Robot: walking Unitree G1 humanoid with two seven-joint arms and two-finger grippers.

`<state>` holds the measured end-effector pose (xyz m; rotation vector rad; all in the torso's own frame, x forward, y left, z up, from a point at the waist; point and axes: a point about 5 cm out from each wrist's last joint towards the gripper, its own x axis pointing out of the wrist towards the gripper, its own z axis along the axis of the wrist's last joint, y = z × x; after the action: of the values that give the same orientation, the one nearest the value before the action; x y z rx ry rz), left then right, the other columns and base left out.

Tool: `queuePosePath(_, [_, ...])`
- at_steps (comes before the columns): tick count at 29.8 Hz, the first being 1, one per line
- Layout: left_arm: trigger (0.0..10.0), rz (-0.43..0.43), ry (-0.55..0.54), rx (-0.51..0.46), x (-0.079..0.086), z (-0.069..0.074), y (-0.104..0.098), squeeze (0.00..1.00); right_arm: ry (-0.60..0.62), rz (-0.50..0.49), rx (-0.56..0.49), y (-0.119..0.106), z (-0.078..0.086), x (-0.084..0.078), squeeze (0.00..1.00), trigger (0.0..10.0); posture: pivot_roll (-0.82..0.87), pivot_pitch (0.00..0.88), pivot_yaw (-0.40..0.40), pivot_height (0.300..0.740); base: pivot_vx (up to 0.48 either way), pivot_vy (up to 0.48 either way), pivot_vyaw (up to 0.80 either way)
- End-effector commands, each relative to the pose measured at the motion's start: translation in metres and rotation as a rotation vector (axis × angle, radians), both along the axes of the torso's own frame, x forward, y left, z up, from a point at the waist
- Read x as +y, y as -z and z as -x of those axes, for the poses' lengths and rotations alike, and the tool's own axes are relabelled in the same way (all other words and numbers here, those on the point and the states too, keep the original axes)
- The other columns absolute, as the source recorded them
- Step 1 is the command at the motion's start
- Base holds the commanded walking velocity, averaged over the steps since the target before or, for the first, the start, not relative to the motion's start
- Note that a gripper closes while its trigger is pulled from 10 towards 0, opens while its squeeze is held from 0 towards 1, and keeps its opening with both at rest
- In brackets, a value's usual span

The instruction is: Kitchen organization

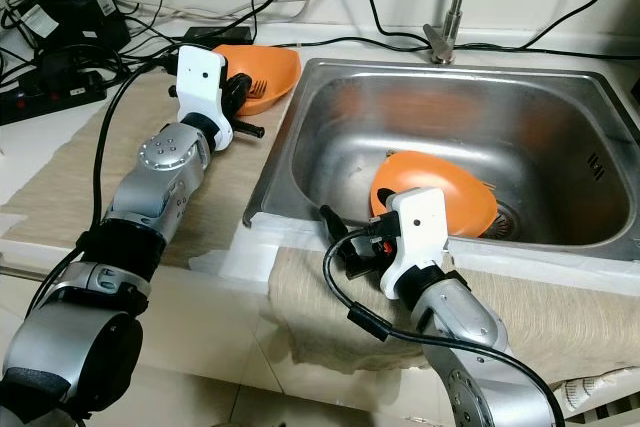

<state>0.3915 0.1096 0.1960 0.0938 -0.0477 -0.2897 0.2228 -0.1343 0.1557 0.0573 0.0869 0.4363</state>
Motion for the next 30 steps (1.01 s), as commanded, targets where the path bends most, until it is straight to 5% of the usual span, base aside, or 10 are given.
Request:
queuePosePath(1, [5.5,-0.027,-0.012,-0.001,0.003,-0.003,-0.005,0.00,-0.009,-0.003,-0.008,-0.002,0.003,0.003,0.00,10.0,-0.09,0.000,0.110,0.736,0.000,0.000,0.00])
queuePosePath(2, [10.0,-0.031,-0.014,0.001,0.004,-0.004,-0.005,0.00,-0.009,-0.002,-0.008,-0.002,0.003,0.003,0.00,10.0,-0.09,0.000,0.111,0.736,0.000,0.000,0.00])
queuePosePath(15, [10.0,-0.148,-0.024,-0.023,0.011,-0.020,-0.028,0.00,-0.013,-0.004,-0.006,-0.001,0.003,0.006,0.00,10.0,-0.09,0.000,0.120,0.736,0.000,0.000,0.00])
queuePosePath(30, [10.0,-0.303,0.027,-0.005,-0.001,-0.030,-0.041,0.00,-0.015,-0.003,-0.007,0.000,0.002,0.008,0.00,10.0,-0.10,0.000,0.123,0.736,0.000,0.000,0.00])
